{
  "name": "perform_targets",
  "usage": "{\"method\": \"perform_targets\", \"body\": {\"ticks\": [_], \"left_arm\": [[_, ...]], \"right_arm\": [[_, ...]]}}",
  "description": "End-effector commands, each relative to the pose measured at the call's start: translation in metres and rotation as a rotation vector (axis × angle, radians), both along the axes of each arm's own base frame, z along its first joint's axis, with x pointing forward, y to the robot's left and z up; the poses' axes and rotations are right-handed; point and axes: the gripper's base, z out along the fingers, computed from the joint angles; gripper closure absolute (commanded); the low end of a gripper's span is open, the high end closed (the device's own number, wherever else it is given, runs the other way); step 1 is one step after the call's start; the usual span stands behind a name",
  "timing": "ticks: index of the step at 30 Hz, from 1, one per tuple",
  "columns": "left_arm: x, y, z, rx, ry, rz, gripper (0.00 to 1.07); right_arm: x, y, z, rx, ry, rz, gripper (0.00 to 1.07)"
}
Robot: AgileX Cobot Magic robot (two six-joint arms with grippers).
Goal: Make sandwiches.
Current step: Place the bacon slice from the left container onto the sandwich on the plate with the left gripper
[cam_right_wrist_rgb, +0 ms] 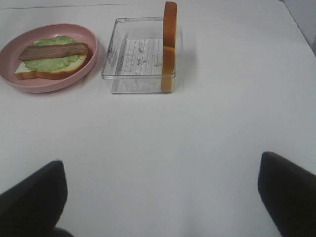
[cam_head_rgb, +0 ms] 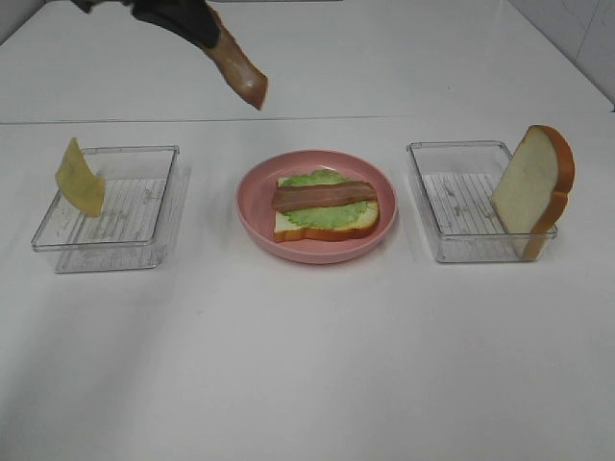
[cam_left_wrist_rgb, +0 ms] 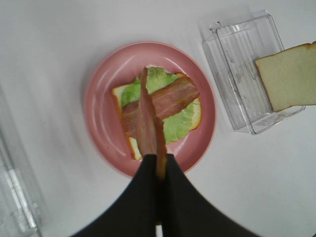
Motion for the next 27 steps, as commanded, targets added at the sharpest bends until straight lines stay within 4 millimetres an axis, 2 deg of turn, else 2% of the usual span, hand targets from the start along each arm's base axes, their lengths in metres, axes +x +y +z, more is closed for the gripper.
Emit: {"method": "perform_targets", "body": {"ticks": [1, 2, 4, 5, 7, 8, 10, 11, 12, 18, 27], "left_arm": [[0.010, -0.034, -0.026, -0.015, 0.035, -0.056, 1.07], [0.010, -0.034, -0.026, -0.015, 0.035, -0.056, 1.07], [0.017, -0.073, -0.057, -0.001, 0.054, -0.141, 1.07], [0.017, -0.073, -0.057, -0.001, 0.054, -0.141, 1.07], [0.020, -0.097, -0.078, -0.006, 0.070, -0.179, 1.07], [0.020, -0.097, -0.078, -0.006, 0.070, -0.179, 1.07], [0.019, -0.116, -0.092, -0.024, 0.087, -0.208, 1.07], [0.019, -0.116, -0.092, -0.024, 0.087, -0.208, 1.07], [0.019, -0.127, -0.103, -0.035, 0.099, -0.223, 1.07], [0.020, -0.143, -0.127, -0.038, 0.124, -0.248, 1.07], [0.026, -0.136, -0.139, 0.026, 0.110, -0.246, 1.07]], "right_arm": [[-0.004, 0.000, 0.000, -0.002, -0.037, 0.002, 0.09], [-0.004, 0.000, 0.000, -0.002, -0.037, 0.002, 0.09], [-0.004, 0.000, 0.000, -0.002, -0.037, 0.002, 0.09], [-0.004, 0.000, 0.000, -0.002, -0.037, 0.002, 0.09], [-0.004, 0.000, 0.000, -0.002, -0.037, 0.002, 0.09], [-0.004, 0.000, 0.000, -0.002, -0.037, 0.002, 0.09], [-0.004, 0.000, 0.000, -0.002, -0.037, 0.002, 0.09], [-0.004, 0.000, 0.000, -0.002, -0.037, 0.002, 0.09], [-0.004, 0.000, 0.000, -0.002, -0.037, 0.002, 0.09], [-0.004, 0.000, 0.000, -0.002, -0.037, 0.002, 0.09], [-0.004, 0.000, 0.000, -0.002, -0.037, 0.002, 0.09]]}}
